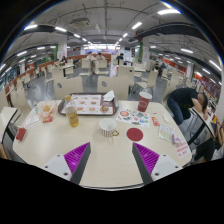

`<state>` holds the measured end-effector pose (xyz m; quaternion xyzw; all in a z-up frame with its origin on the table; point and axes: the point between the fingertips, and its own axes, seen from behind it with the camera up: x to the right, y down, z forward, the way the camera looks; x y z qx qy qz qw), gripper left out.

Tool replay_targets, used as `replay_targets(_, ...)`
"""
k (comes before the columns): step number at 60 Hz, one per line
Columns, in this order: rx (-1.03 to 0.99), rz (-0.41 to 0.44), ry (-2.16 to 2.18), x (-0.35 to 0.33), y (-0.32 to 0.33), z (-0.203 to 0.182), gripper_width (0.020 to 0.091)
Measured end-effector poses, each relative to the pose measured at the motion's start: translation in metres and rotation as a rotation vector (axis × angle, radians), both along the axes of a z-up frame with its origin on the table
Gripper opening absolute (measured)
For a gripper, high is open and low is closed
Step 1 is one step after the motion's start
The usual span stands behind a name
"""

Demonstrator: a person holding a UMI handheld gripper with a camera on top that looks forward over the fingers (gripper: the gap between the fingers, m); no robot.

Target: Pour water

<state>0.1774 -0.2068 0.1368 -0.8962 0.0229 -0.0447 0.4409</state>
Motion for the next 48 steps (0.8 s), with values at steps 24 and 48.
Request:
replay_targets(24, -0.04, 0.001, -0.001, -0.091, 0.014, -0.017, 0.0848)
replay_targets(48, 0.158, 0.052, 0.095, -0.21, 0.176, -0.048, 0.085)
